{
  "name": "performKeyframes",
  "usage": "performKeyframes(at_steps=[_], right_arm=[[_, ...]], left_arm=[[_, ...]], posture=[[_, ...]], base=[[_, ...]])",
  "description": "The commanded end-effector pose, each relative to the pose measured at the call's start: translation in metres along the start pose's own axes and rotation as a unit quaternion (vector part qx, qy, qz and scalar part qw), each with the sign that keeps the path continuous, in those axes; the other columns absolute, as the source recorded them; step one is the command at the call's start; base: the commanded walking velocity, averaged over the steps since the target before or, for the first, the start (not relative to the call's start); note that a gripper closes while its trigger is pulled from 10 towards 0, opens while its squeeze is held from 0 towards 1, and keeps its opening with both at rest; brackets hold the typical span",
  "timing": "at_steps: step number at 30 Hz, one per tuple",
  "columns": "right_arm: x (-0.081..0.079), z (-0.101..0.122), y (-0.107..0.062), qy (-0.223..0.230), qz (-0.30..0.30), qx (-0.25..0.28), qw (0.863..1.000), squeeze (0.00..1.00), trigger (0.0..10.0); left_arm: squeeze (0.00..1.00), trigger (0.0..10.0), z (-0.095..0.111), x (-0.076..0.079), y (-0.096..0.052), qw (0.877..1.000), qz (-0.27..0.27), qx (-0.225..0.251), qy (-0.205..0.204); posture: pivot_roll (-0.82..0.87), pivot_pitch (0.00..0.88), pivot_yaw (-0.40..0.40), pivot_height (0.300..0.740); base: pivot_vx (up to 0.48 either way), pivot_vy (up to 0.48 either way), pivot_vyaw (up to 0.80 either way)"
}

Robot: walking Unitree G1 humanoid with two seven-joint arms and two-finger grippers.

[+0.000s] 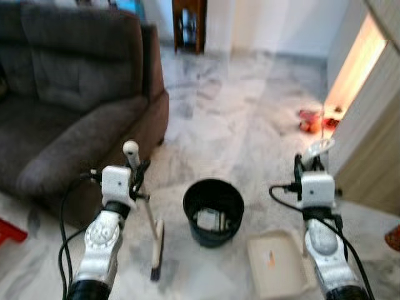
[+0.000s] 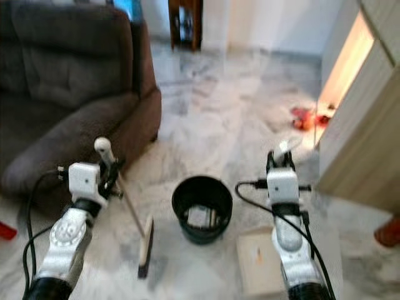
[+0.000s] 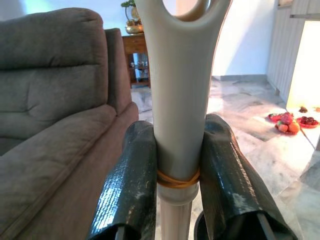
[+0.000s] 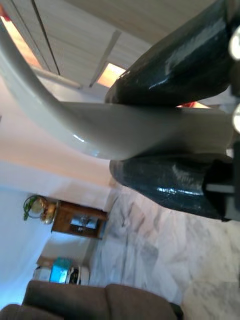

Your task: Sweep floor

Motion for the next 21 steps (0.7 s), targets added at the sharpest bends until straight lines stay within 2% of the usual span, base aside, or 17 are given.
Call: performKeyframes(at_steps=[1,7,21], right_arm=[[0.005,0.007,0.004,0.0,-0.008,0.017,1.0,0.0,10.0],[0.004,0.01,0.005,0.004,-0.008,0.022,1.0,0.0,10.0],[-0.002,0.017,0.009,0.02,-0.009,0.022,1.0,0.0,10.0]], left_arm=[[0.0,10.0,0.008,0.003,0.004,1.0,-0.005,0.015,0.007],[0.0,10.0,0.007,0.003,0.004,1.0,-0.006,0.013,0.007],[0.0,10.0,0.006,0.006,0.01,1.0,-0.013,0.008,0.008]], posture=[[0.02,0.0,0.012,0.74],[0.01,0.0,0.013,0.74],[0.0,0.0,0.019,0.74]], base=[[-0.24,0.0,0.0],[-0.202,0.0,0.0],[0.0,0.0,0.0]])
Point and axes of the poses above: a point about 5 cm out from each wrist's last joint towards the gripper, its own y axis pointing out of the wrist towards the gripper, its own z axis along the axis of the wrist's last joint, x = y × z, the point moved 4 cm from there along y, pointing out of the wrist towards the gripper, and after that the axes turned 15 degrees about -y, right-handed, at the moved point
